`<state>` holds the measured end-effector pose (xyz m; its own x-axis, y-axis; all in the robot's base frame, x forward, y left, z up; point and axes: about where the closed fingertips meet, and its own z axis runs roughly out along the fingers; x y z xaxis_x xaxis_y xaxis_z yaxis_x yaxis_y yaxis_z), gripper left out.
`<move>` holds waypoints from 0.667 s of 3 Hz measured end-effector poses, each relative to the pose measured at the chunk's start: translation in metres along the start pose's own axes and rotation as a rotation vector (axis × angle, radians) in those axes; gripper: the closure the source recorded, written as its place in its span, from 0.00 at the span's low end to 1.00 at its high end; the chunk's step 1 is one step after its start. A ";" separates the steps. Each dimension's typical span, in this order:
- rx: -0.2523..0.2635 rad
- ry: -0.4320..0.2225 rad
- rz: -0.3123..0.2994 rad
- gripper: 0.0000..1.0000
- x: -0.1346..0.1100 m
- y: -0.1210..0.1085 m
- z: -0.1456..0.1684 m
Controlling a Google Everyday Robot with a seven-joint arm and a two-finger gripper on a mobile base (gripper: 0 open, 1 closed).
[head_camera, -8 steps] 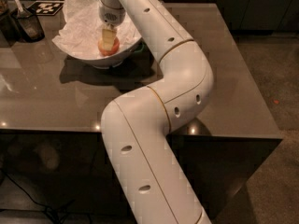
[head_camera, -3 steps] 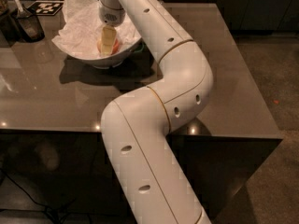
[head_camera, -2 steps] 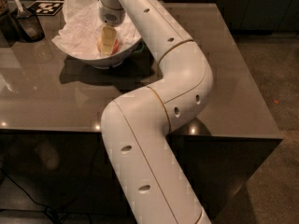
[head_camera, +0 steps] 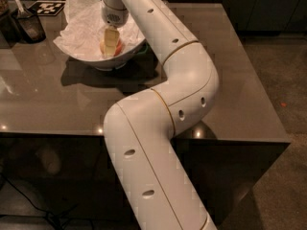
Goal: Pick apple from white bowl
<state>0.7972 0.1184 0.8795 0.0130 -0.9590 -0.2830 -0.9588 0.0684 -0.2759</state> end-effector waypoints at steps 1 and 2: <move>0.006 -0.006 0.004 0.06 -0.001 -0.003 0.008; -0.015 -0.012 0.010 0.01 -0.001 -0.001 0.024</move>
Offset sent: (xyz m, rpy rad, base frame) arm 0.0151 0.0059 -0.0270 0.0091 0.0581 0.0016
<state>0.8050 0.1257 0.8575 0.0071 -0.9549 -0.2969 -0.9630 0.0735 -0.2594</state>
